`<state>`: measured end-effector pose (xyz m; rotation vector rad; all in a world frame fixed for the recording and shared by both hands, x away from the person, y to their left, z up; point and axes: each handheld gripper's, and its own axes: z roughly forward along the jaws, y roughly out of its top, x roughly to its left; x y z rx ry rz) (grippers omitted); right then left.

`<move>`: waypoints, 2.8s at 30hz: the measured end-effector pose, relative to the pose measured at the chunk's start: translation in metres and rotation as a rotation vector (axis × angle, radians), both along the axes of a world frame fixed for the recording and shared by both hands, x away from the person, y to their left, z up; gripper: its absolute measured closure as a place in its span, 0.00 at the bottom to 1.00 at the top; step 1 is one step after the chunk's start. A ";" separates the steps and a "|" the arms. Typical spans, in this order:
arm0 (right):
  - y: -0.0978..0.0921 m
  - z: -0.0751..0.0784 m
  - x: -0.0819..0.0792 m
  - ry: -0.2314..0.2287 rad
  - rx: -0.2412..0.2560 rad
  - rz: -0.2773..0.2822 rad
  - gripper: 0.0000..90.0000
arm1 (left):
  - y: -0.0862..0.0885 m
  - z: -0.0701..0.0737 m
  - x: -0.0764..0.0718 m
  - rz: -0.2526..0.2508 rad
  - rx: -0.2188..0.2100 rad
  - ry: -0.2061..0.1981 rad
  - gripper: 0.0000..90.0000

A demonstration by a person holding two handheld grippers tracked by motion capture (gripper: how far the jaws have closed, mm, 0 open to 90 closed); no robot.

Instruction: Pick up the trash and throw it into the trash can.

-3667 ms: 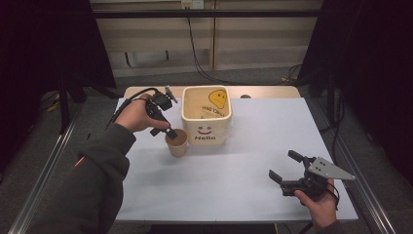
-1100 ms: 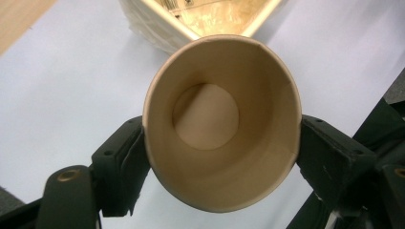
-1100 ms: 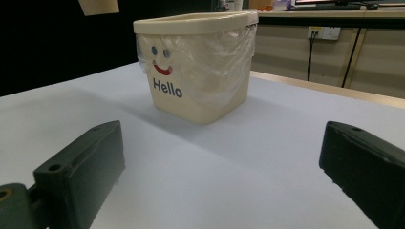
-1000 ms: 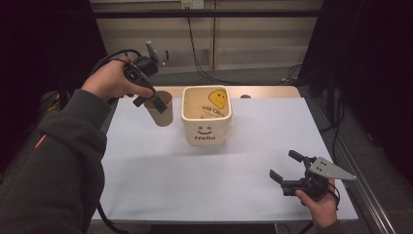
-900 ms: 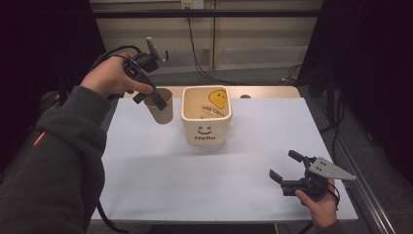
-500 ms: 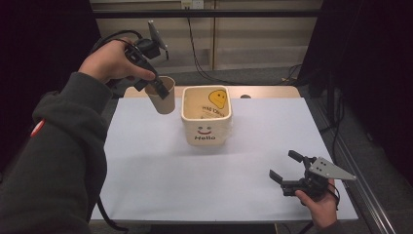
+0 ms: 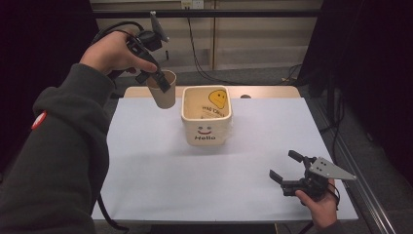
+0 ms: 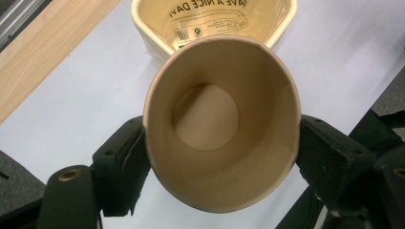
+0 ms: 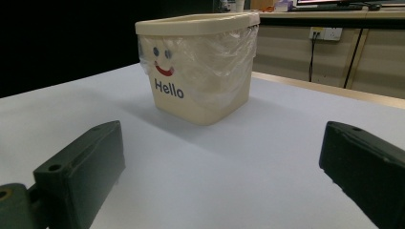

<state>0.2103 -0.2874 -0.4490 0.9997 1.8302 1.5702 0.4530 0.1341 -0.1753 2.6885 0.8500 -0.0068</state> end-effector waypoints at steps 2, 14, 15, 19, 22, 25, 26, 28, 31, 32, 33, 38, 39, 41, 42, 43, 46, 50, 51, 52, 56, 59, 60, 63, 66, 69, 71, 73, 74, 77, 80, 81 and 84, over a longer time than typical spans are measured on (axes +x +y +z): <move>0.000 0.000 0.000 0.000 0.002 -0.004 0.01 | -0.001 0.001 0.001 -0.001 -0.002 0.001 0.26; -0.001 0.000 0.000 -0.008 -0.007 0.000 0.01 | -0.018 0.008 0.008 -0.015 0.002 -0.014 0.26; -0.001 0.000 0.000 -0.006 -0.006 -0.001 0.01 | -0.020 0.008 0.009 -0.015 0.000 -0.011 0.26; -0.001 0.000 0.000 0.000 -0.004 -0.003 0.01 | -0.032 0.005 0.012 -0.027 -0.002 -0.019 0.26; -0.001 0.000 0.000 0.000 -0.003 -0.005 0.01 | -0.040 0.004 0.015 -0.036 -0.001 -0.024 0.26; -0.001 0.000 0.000 -0.001 0.001 -0.002 0.01 | -0.049 0.004 0.017 -0.038 -0.012 -0.027 0.26; -0.002 0.000 0.000 -0.001 -0.004 -0.005 0.01 | -0.052 0.004 0.018 -0.046 -0.013 -0.023 0.26; -0.002 0.000 0.000 -0.001 0.001 -0.003 0.01 | -0.059 0.003 0.019 -0.047 -0.018 -0.019 0.26; -0.002 0.000 0.000 -0.001 0.005 -0.001 0.01 | -0.067 0.001 0.021 -0.058 -0.017 -0.020 0.26; -0.002 0.000 0.000 -0.001 0.005 -0.001 0.01 | -0.069 0.000 0.021 -0.059 -0.017 -0.014 0.26; -0.002 0.000 0.000 -0.002 0.005 0.000 0.01 | -0.071 -0.002 0.022 -0.057 -0.019 -0.021 0.26; -0.002 0.000 0.000 -0.001 0.009 0.001 0.01 | -0.074 -0.006 0.024 -0.060 -0.006 -0.014 0.26; -0.003 0.000 0.000 -0.001 0.008 0.002 0.01 | -0.074 -0.006 0.026 -0.073 0.001 -0.018 0.26; -0.003 0.000 0.000 -0.002 0.008 0.002 0.01 | -0.074 -0.010 0.027 -0.074 0.004 -0.012 0.26; -0.003 0.000 0.000 -0.002 0.008 0.001 0.01 | -0.074 -0.011 0.027 -0.060 0.004 -0.007 0.26; -0.003 -0.001 0.000 -0.002 0.007 0.001 0.01 | -0.075 -0.014 0.028 -0.048 -0.001 -0.008 0.26; -0.002 -0.001 0.000 0.001 0.002 0.001 0.01 | -0.076 -0.022 0.030 -0.063 0.001 0.001 0.26; -0.002 -0.001 0.000 0.001 0.002 0.001 0.01 | -0.077 -0.034 0.033 -0.054 0.004 0.013 0.25; -0.002 -0.001 0.000 0.003 0.002 0.000 0.01 | -0.077 -0.036 0.034 -0.052 0.006 0.018 0.25; -0.002 -0.001 0.000 0.002 0.001 0.000 0.01 | -0.078 -0.038 0.035 -0.064 0.011 0.013 0.25; -0.002 -0.001 0.000 0.004 -0.003 -0.001 0.01 | -0.081 -0.046 0.036 -0.067 0.015 0.014 0.25; -0.002 -0.001 0.000 0.005 -0.002 0.000 0.01 | -0.084 -0.050 0.036 -0.058 0.019 0.023 0.25; -0.002 -0.001 0.000 0.005 -0.003 -0.001 0.01 | -0.085 -0.052 0.036 -0.057 0.013 0.020 0.25; -0.002 -0.001 0.000 0.005 -0.002 -0.001 0.01 | -0.087 -0.057 0.036 -0.061 0.018 0.032 0.24; -0.002 -0.001 0.000 0.002 0.000 0.002 0.01 | -0.088 -0.062 0.037 -0.067 0.023 0.032 0.24; -0.002 -0.001 0.000 0.003 0.001 0.002 0.01 | -0.088 -0.063 0.038 -0.077 0.030 0.044 0.24; -0.002 -0.001 0.000 0.005 -0.002 0.000 0.01 | -0.089 -0.063 0.038 -0.069 0.025 0.036 0.23; -0.002 -0.001 0.000 0.005 -0.002 0.001 0.01 | -0.088 -0.063 0.039 -0.079 0.022 0.014 0.22; -0.002 -0.001 0.000 0.005 -0.003 0.001 0.01 | -0.089 -0.062 0.039 -0.075 0.016 0.016 0.21; -0.002 -0.001 0.000 0.004 -0.001 0.002 0.01 | -0.088 -0.060 0.038 -0.075 0.007 -0.009 0.19; -0.002 -0.001 0.000 0.001 0.001 0.005 0.01 | -0.087 -0.056 0.038 -0.072 -0.003 -0.010 0.18; -0.002 -0.001 0.000 0.002 0.001 0.005 0.01 | -0.086 -0.055 0.038 -0.067 -0.012 -0.020 0.18; -0.002 -0.001 0.000 0.002 0.002 0.005 0.01 | -0.085 -0.051 0.038 -0.066 -0.015 -0.030 0.16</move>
